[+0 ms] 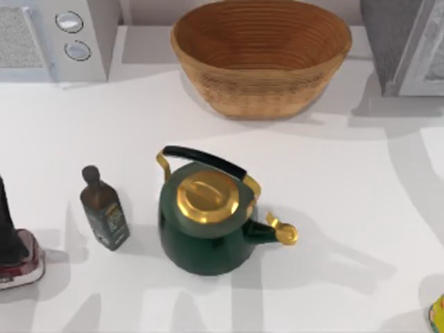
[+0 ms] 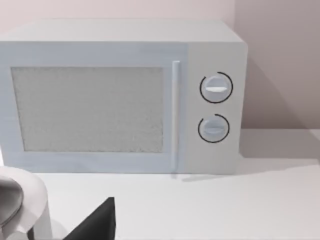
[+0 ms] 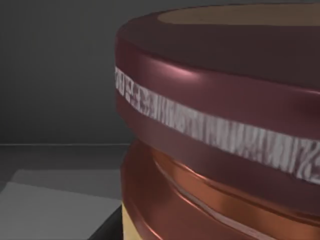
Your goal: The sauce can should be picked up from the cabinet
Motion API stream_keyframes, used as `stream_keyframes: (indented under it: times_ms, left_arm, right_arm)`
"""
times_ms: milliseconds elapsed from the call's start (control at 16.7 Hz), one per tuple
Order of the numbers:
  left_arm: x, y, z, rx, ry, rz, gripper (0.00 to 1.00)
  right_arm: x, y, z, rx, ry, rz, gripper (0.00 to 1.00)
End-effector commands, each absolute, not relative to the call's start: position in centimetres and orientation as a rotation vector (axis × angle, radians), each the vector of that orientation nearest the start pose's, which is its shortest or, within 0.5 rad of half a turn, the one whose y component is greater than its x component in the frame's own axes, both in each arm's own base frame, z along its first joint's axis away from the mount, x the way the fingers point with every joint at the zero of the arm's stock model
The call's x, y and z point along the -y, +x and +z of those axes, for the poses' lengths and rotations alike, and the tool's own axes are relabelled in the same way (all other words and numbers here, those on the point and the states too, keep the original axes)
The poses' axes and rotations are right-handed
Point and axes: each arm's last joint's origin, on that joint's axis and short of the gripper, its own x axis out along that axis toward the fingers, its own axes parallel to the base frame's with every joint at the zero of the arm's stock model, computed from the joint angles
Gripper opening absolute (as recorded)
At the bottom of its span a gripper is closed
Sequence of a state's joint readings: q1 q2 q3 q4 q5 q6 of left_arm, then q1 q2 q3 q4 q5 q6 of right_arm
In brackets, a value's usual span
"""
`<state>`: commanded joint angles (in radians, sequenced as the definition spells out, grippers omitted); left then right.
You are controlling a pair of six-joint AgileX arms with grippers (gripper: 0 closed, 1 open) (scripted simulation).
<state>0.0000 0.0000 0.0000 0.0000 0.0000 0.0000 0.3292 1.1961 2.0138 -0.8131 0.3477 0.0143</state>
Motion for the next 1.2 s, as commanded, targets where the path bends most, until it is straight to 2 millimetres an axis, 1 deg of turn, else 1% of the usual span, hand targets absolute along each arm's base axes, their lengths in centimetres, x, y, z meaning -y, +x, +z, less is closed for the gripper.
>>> stream_keyframes:
  times_ms: [360, 480, 660, 780, 900, 1080, 1200]
  left_arm:
    - [0.1, 10.6, 16.0, 0.000, 0.000, 0.000, 1.00]
    - [0.1, 10.6, 16.0, 0.000, 0.000, 0.000, 1.00]
    - [0.1, 10.6, 16.0, 0.000, 0.000, 0.000, 1.00]
    - [0.1, 10.6, 16.0, 0.000, 0.000, 0.000, 1.00]
    - [0.1, 10.6, 16.0, 0.000, 0.000, 0.000, 1.00]
    - [0.1, 10.6, 16.0, 0.000, 0.000, 0.000, 1.00]
    - [0.1, 10.6, 16.0, 0.000, 0.000, 0.000, 1.00]
  right_arm:
    - [-4.3, 14.3, 56.3, 0.009, 0.003, -0.011, 0.00]
    - [-4.0, 14.0, 55.5, 0.008, 0.002, -0.012, 0.00]
    - [-3.5, 13.5, 53.4, -0.003, -0.002, -0.011, 0.00]
    - [-3.1, 13.1, 51.3, -0.009, -0.004, -0.009, 0.00]
    - [-2.6, 12.5, 48.7, -0.016, -0.006, -0.007, 0.00]
    - [-1.9, 11.8, 43.7, -0.030, -0.009, -0.009, 0.00]
    - [-1.5, 11.3, 39.6, -0.042, -0.010, -0.013, 0.00]
